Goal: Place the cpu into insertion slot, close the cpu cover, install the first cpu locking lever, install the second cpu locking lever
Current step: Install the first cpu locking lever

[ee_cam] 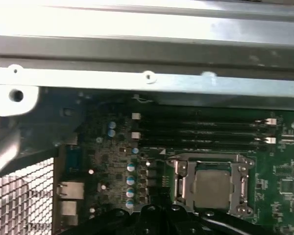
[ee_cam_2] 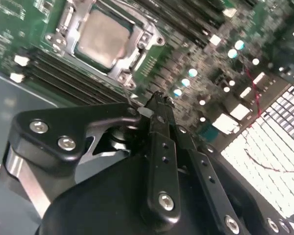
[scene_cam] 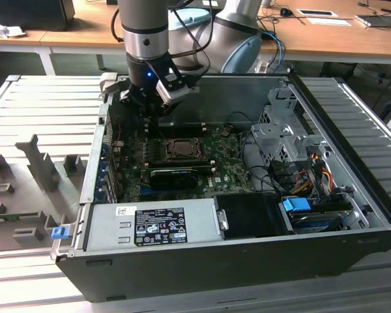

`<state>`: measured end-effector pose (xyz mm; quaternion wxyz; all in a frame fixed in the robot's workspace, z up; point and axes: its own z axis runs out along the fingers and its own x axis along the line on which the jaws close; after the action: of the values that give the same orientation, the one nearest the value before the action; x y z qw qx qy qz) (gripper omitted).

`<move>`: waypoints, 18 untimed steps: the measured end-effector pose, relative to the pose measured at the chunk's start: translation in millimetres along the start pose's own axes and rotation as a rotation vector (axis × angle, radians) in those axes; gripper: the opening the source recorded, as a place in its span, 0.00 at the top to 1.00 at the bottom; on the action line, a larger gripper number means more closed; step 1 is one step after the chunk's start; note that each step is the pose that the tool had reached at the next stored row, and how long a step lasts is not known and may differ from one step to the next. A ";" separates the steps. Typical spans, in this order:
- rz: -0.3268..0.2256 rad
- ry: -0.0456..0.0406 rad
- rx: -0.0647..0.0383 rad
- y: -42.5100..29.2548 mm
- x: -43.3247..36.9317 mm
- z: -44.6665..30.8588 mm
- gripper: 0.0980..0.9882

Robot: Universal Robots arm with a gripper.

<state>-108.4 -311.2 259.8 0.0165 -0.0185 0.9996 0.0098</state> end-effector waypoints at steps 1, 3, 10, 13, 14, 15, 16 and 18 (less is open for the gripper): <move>0.000 0.0000 0.000 1.1 2.8 0.2 0.99; 0.000 0.0002 0.000 3.8 6.5 0.8 0.99; 0.000 0.0000 0.000 10.9 12.6 2.2 0.99; 0.000 0.0002 0.000 17.6 14.1 3.4 0.99; 0.000 0.0003 0.000 19.4 14.1 3.8 0.99; 0.000 0.0003 0.000 20.6 14.0 4.1 0.99; 0.000 0.0003 0.000 21.8 14.0 4.5 0.99; 0.000 0.0004 0.000 23.5 10.9 4.7 0.99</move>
<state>-120.0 -288.0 255.2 0.0163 -0.0185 0.9996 0.0098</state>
